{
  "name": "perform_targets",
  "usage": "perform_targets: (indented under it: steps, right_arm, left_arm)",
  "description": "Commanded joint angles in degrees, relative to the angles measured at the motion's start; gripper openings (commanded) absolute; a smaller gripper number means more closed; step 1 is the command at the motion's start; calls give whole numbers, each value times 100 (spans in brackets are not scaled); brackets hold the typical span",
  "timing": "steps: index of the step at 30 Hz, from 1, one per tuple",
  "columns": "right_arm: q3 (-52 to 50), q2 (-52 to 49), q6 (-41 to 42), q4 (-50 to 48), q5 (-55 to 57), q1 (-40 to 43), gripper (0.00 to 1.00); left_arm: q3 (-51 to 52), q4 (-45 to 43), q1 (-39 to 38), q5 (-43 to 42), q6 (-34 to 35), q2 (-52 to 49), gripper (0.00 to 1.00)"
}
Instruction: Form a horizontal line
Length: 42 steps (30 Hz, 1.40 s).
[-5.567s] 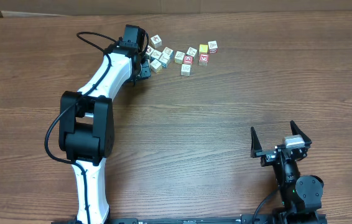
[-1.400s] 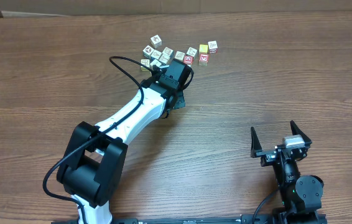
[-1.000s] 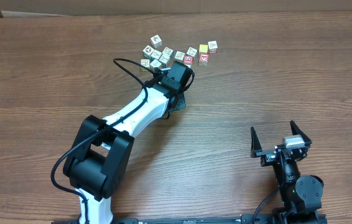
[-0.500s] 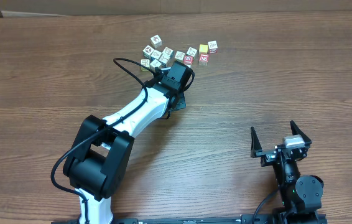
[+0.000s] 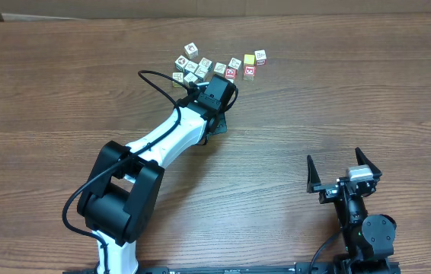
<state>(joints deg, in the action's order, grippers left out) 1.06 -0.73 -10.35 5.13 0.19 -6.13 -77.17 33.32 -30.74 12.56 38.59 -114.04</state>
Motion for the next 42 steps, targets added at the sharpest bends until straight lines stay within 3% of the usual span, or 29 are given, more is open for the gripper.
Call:
perform_targets:
  steps: [1,19,30,42]
  right_arm:
    - [-61,57,-2,-31,-33,-24,100]
    - [-61,57,-4,-31,-33,-24,100]
    - [-61,57,-2,-31,-33,-24,100]
    - [-61,57,-2,-31,-33,-24,100]
  left_arm:
    - [20,-17,-9,142,-129,-61,6]
    - [20,116,-28,96,-129,-61,13]
    - [20,114,-79,98,-131,-61,25]
    - [20,114,-79,96,-131,-61,31]
